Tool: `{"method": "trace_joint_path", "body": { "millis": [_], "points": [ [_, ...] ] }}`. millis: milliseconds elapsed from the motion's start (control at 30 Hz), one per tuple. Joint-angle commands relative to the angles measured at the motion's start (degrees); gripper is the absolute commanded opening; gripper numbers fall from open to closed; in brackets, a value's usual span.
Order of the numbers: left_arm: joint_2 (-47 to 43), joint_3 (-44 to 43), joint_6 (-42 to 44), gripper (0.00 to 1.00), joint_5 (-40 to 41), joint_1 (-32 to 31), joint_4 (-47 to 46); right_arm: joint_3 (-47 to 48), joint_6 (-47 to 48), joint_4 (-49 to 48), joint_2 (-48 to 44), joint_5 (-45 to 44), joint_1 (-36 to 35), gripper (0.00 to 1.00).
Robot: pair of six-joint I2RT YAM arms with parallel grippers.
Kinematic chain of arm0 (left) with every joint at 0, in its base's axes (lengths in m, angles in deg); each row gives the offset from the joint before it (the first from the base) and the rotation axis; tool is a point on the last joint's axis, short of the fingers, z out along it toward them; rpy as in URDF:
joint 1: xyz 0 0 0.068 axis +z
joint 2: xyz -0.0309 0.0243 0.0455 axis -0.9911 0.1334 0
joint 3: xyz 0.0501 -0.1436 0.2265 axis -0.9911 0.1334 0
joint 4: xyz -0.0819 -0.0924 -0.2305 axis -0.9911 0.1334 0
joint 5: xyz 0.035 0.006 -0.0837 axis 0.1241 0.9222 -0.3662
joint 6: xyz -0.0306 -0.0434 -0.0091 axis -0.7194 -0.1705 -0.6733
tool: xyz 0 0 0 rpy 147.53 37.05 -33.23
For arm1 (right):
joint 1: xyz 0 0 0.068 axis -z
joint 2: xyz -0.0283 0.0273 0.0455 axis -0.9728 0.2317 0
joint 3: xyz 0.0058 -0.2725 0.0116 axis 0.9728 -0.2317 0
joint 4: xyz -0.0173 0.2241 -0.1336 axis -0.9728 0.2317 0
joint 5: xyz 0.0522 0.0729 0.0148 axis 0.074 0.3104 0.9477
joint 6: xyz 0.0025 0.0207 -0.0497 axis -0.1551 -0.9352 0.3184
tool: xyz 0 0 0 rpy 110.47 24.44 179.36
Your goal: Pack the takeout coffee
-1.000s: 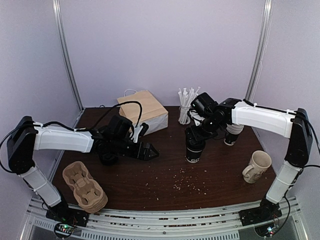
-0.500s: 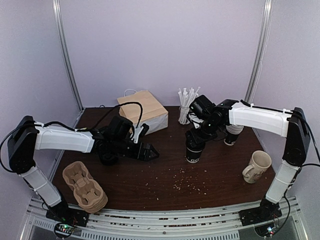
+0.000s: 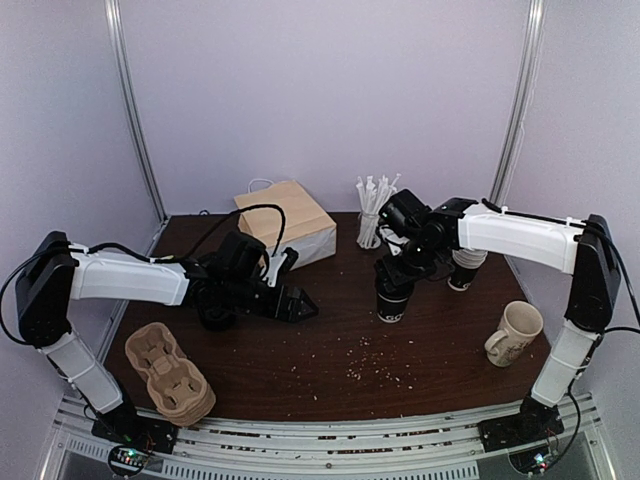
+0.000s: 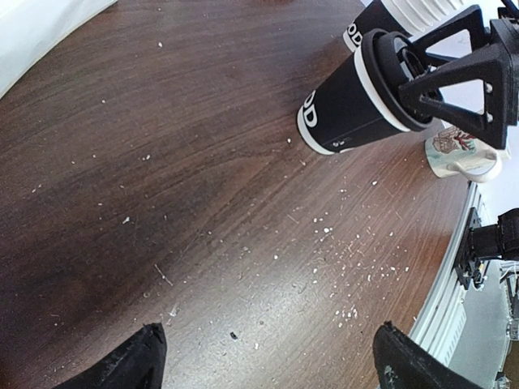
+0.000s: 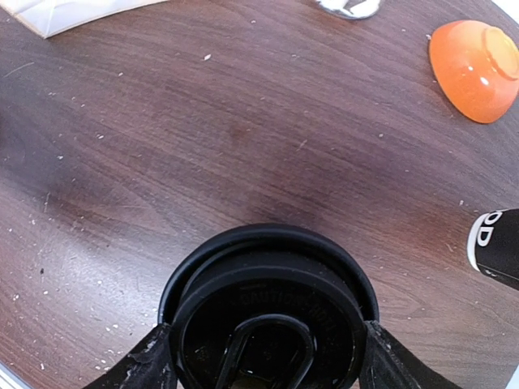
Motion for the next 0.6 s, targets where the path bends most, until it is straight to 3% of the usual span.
{"method": "trace_joint_path", "body": {
  "millis": [0, 300, 567],
  "points": [
    [0.35, -1.28, 0.57, 0.92, -0.24, 0.14, -1.67, 1.87, 0.23, 1.69, -1.78, -2.29, 2.85, 0.65],
    [0.6, -1.34, 0.71, 0.92, -0.37, 0.18, -1.7, 2.2, 1.22, -1.65, -0.67, 0.43, 10.37, 0.65],
    [1.15, -2.26, 1.03, 0.91, -0.33, 0.23, -1.02, 8.5, 1.93, -2.65, 4.63, 2.63, 15.5, 0.65]
  ]
}}
